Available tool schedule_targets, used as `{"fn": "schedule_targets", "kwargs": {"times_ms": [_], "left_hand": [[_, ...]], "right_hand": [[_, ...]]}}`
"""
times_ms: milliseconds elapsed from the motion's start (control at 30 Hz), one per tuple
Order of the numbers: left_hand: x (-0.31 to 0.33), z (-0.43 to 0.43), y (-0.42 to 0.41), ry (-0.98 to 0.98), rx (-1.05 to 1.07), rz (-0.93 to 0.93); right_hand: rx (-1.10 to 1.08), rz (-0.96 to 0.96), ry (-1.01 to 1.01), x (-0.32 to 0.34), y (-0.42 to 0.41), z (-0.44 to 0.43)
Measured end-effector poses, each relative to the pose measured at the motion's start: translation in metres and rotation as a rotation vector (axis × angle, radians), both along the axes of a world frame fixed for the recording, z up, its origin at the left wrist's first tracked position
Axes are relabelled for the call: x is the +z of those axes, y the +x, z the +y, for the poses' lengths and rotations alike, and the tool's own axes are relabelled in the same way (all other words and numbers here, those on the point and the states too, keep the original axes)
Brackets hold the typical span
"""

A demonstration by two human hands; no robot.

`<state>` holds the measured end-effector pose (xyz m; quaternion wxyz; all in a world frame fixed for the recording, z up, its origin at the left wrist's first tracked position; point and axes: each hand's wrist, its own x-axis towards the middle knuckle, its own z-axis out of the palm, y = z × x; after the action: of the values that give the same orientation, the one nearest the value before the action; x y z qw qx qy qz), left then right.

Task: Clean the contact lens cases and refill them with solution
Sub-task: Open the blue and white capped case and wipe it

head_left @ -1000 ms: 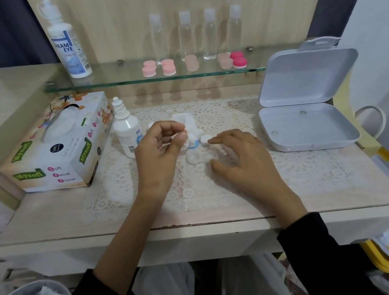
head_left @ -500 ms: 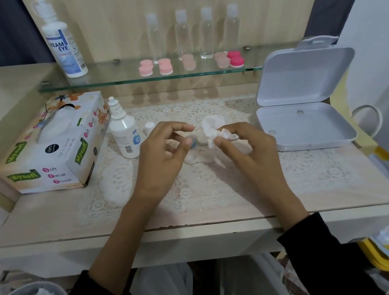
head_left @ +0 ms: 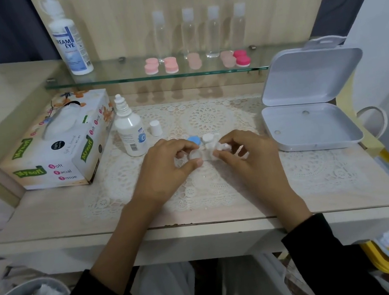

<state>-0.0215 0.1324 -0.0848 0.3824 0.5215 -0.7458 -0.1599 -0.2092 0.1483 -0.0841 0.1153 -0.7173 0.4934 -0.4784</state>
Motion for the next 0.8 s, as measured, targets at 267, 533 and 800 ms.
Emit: {"fn": "schedule_targets", "kwargs": {"times_ms": [267,533,800], "left_hand": [[-0.001,0.000,-0.001,-0.003,0.004,0.023],[0.000,0.000,-0.002,-0.019,0.010,0.006],[0.000,0.000,-0.004,-0.030,0.018,-0.001]], "right_hand": [[-0.103,0.369,-0.045,-0.001,0.011,0.000],[-0.117,0.526,0.035,0.008,0.015,-0.005],[-0.045,0.337,0.205,0.005,0.011,-0.020]]}}
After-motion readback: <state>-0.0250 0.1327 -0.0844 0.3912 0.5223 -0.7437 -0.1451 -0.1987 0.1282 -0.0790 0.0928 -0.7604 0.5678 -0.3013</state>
